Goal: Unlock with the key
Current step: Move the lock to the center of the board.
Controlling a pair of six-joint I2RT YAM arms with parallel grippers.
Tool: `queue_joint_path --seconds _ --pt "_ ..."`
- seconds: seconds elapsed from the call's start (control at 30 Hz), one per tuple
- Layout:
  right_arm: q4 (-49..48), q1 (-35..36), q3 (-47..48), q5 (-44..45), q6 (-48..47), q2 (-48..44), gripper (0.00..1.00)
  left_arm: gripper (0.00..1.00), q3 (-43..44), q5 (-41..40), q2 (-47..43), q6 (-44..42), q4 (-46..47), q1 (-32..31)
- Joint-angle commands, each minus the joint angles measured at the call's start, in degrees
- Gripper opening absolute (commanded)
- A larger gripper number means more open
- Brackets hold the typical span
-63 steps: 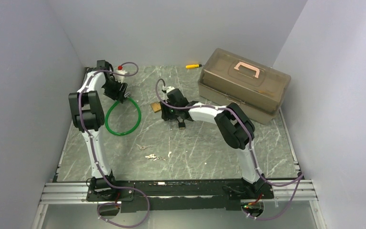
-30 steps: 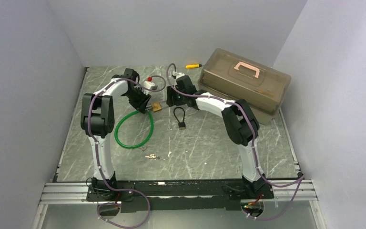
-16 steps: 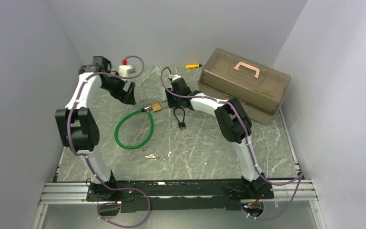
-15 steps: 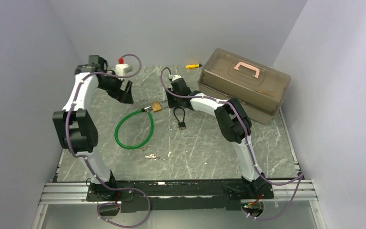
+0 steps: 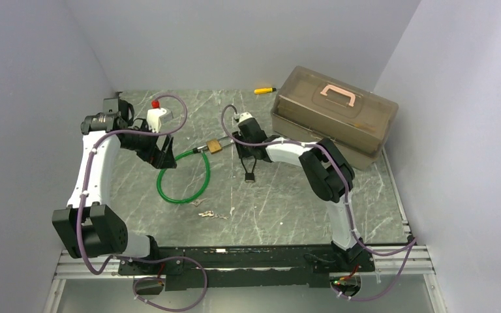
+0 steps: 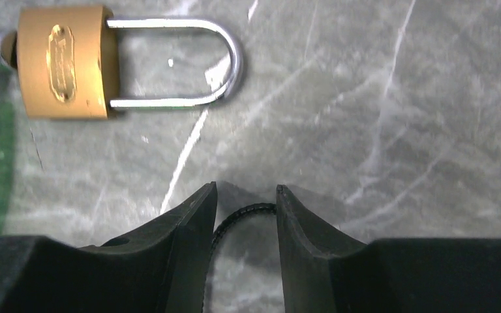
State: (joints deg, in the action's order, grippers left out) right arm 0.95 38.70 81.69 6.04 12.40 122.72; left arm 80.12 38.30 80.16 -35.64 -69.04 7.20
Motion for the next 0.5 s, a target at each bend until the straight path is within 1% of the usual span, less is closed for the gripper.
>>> queue_joint_path --seconds 0.0,0.07,0.17,0.27,0.4,0.47 --pt "1.0 0.0 -3.3 0.6 -0.1 -5.7 0.42 0.99 -2.7 -0.5 -2.2 -1.5 -0.5 0.4" --pt "1.1 0.0 -1.9 -0.3 0.1 -6.6 0.43 0.99 -3.3 -0.4 -2.6 -0.8 0.1 0.4" --pt "2.4 0.1 3.5 -2.5 1.2 -5.2 0.43 1.0 -3.2 -1.3 -1.7 0.6 1.2 0.4" --pt "4.1 0.6 10.2 -2.9 1.6 -1.4 0.43 0.99 -2.8 -3.0 -0.1 1.7 2.1 0.5" --pt "7.1 0.9 19.6 -1.8 1.6 5.9 0.44 0.99 -3.6 -3.5 0.5 1.0 2.1 0.5" --pt "7.9 0.8 22.0 -1.5 1.2 8.3 0.45 0.99 -4.1 -3.5 0.1 0.8 2.4 0.5"
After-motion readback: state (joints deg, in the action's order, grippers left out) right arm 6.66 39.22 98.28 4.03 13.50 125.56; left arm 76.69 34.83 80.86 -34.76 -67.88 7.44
